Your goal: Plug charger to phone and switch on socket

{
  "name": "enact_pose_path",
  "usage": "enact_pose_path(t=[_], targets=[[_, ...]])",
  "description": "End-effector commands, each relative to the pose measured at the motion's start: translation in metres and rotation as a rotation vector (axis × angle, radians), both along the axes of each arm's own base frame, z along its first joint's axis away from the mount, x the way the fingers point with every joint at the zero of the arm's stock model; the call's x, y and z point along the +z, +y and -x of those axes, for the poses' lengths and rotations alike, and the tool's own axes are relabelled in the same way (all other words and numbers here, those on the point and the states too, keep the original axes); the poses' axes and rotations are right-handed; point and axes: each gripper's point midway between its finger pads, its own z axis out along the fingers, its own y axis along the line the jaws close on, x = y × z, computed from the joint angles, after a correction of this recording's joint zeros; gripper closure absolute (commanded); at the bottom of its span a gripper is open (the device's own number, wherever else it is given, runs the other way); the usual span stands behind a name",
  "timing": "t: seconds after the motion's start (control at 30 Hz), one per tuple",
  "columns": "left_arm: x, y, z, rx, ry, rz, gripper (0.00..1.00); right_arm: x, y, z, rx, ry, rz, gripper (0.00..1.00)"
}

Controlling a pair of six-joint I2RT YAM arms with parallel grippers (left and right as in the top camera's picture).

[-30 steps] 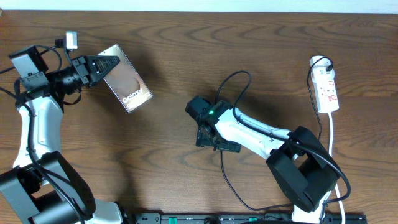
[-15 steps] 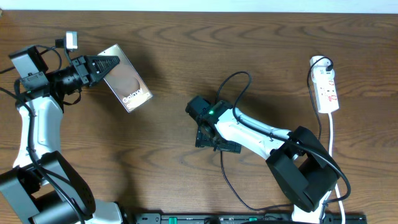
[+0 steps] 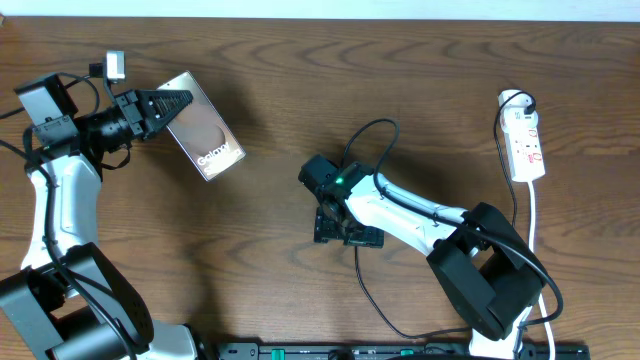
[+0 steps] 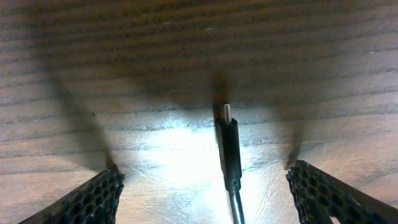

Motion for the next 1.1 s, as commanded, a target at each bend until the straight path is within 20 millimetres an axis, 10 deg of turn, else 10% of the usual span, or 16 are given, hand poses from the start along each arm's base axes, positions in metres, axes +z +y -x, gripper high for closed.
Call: enact_pose_path(t=[0.0,0.77,1.07], targets=[[0.015,-0.002,0.005,-0.021,-0.046,0.001,0.93,-0.005,-0.005,0.0,-0.001,0.013,0.014,0.14],[0.015,-0.002,0.005,-0.021,-0.046,0.001,0.92,-0.006,-0.006,-0.008,0.013,-0.002,-0.003,0.3],[0.015,-0.001,0.005,-0.021,-0.046,0.001,0.93,-0.006,-0.006,-0.008,0.015,-0.003,-0.003,0.55]])
